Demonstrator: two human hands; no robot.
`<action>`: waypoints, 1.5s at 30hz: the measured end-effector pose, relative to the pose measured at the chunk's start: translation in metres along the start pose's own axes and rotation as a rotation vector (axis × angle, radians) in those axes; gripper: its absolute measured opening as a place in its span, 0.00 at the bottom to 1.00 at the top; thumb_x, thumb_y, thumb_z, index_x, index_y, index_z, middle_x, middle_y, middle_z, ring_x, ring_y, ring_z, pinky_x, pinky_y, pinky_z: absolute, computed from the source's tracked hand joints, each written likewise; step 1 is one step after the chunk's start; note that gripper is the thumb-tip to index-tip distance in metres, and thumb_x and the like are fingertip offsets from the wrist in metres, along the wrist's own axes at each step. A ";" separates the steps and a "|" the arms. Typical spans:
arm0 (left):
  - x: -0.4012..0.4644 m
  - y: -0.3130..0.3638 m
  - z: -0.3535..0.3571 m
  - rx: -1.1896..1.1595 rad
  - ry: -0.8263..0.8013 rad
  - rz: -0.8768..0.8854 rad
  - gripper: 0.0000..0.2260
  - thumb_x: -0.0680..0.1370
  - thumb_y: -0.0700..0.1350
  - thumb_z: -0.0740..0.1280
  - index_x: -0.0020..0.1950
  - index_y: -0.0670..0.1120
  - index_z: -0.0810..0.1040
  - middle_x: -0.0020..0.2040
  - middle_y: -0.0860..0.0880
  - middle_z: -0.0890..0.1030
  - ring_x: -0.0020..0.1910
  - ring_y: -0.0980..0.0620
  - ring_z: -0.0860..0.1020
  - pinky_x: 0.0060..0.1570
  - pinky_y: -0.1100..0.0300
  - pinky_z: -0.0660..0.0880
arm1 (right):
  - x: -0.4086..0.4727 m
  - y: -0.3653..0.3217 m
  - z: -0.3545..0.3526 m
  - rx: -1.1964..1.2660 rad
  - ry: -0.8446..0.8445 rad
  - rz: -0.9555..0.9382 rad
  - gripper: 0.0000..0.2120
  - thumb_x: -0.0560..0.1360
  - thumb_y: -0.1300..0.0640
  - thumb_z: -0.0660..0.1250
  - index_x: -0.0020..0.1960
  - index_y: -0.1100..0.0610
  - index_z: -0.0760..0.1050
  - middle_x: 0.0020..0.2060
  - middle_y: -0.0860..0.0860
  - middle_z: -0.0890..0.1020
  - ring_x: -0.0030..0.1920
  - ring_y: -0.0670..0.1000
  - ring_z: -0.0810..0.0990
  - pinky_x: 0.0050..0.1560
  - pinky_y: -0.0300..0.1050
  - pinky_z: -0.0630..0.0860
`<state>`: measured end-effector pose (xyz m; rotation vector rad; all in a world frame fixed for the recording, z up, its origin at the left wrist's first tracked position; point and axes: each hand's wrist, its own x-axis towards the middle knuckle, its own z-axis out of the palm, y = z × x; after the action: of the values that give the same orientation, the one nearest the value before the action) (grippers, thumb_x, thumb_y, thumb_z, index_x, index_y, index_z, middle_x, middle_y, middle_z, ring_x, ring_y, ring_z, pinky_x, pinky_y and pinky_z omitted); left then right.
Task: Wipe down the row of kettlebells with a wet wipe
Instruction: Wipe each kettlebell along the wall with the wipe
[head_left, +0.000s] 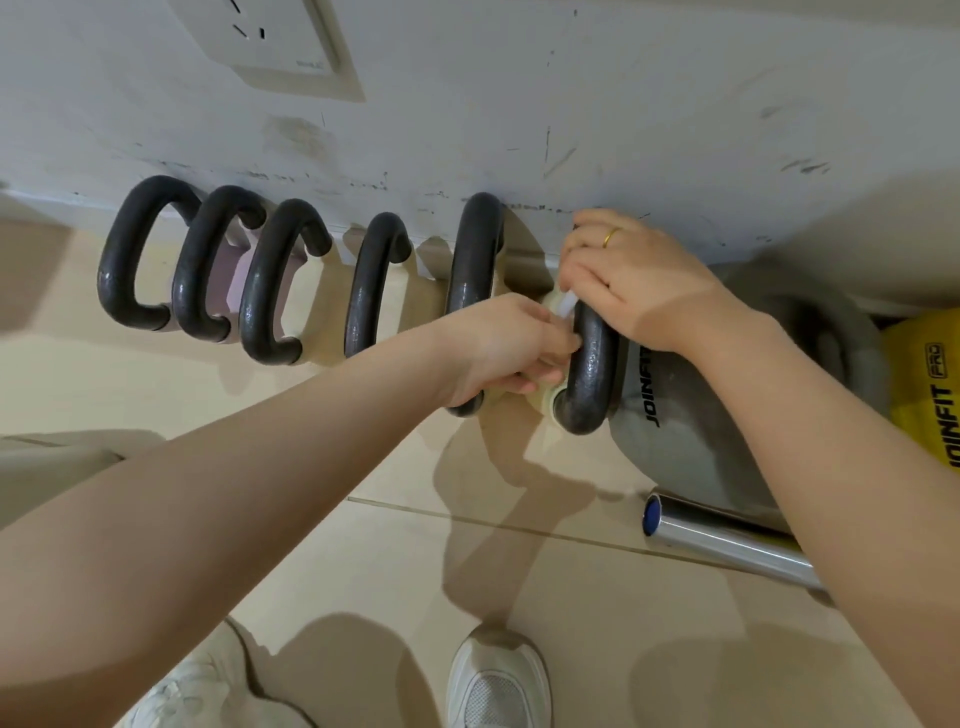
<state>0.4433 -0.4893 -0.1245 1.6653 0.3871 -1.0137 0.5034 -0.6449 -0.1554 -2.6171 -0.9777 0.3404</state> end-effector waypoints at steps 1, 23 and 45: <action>0.003 0.001 0.003 -0.011 -0.002 0.018 0.08 0.77 0.44 0.65 0.55 0.44 0.76 0.44 0.48 0.79 0.45 0.52 0.77 0.54 0.55 0.76 | 0.004 0.000 0.001 0.019 0.010 0.031 0.28 0.75 0.46 0.44 0.48 0.61 0.79 0.54 0.53 0.79 0.68 0.53 0.66 0.62 0.44 0.62; 0.014 -0.010 0.012 -0.025 -0.062 0.102 0.06 0.73 0.38 0.69 0.49 0.42 0.77 0.47 0.43 0.79 0.45 0.51 0.78 0.48 0.64 0.75 | 0.027 0.001 -0.002 0.434 0.011 0.307 0.12 0.76 0.57 0.58 0.40 0.61 0.77 0.35 0.48 0.76 0.38 0.48 0.73 0.39 0.44 0.68; 0.008 -0.017 0.015 -0.019 -0.026 0.134 0.14 0.73 0.39 0.70 0.58 0.40 0.76 0.54 0.40 0.82 0.54 0.46 0.81 0.59 0.54 0.76 | 0.023 -0.014 0.014 1.368 0.235 1.004 0.27 0.77 0.37 0.52 0.66 0.54 0.69 0.58 0.53 0.77 0.56 0.53 0.77 0.60 0.50 0.73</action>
<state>0.4298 -0.4985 -0.1424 1.6366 0.2634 -0.9280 0.5077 -0.6160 -0.1650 -1.5190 0.6162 0.5967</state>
